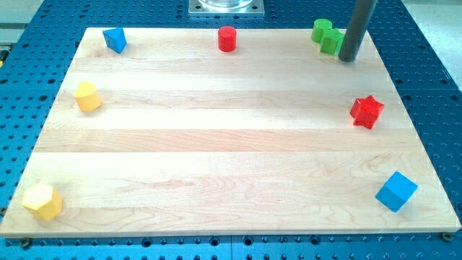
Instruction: Push the red star into the red circle
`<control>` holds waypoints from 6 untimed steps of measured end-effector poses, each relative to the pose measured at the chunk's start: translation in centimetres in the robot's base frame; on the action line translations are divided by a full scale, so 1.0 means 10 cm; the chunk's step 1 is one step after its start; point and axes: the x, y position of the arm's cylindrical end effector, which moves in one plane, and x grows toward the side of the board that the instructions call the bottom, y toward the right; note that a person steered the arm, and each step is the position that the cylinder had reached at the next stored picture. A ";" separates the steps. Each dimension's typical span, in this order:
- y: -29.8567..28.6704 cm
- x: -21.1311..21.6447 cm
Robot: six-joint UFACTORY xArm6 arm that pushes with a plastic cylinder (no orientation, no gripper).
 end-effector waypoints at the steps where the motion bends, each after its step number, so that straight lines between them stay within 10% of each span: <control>1: 0.04 0.41; 3: 0.56 1.47; 6: -0.66 0.97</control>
